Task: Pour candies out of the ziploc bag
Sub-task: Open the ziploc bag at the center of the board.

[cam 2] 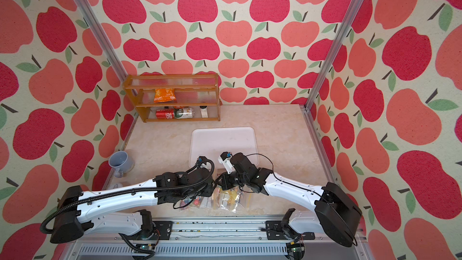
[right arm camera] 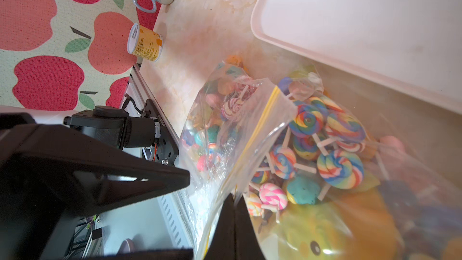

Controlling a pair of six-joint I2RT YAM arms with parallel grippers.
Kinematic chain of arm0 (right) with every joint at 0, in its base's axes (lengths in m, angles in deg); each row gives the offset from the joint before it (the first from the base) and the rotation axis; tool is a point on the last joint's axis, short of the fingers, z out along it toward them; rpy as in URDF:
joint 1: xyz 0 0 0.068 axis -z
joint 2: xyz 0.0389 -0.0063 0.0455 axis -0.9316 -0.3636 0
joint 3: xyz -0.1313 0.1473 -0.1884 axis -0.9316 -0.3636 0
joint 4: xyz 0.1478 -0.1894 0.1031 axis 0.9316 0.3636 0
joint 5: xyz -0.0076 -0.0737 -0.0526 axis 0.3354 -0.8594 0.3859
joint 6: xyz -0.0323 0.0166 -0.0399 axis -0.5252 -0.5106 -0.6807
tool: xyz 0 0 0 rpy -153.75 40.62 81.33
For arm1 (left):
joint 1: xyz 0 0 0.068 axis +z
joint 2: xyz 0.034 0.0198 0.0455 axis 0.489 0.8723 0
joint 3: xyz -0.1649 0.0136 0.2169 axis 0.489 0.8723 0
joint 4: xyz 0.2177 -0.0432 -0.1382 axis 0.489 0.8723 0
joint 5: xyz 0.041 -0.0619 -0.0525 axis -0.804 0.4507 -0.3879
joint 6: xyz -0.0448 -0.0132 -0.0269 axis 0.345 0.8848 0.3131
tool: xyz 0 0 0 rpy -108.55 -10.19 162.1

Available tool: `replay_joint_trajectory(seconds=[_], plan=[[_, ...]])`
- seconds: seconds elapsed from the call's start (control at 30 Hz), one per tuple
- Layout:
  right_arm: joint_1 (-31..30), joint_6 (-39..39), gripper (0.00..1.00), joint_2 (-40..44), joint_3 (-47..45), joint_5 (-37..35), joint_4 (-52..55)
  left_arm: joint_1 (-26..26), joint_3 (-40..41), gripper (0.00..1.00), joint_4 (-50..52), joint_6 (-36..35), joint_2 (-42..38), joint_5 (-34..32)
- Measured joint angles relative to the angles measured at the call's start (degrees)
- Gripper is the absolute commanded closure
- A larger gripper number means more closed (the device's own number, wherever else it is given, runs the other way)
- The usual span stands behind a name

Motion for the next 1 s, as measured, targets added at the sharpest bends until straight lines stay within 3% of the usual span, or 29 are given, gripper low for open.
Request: replay_joint_trajectory(seconds=[0.17,0.43,0.77,1.0], plan=[[0.0,0.0,1.0,0.0,0.0,0.0,0.0,0.0,0.09,0.54,-2.4,-0.39,-0.22,1.33],[0.0,0.17,1.0,0.42,0.0,0.26,-0.63,-0.33,0.68,0.64,-3.32,-1.4,0.2,2.34],[0.0,0.61,1.0,0.81,0.07,0.92,-0.83,-0.33,2.29,0.65,-3.34,-1.2,0.2,2.05],[0.0,0.87,1.0,1.05,0.7,1.7,-0.9,-0.33,2.36,0.73,-3.23,-1.07,0.2,0.72]])
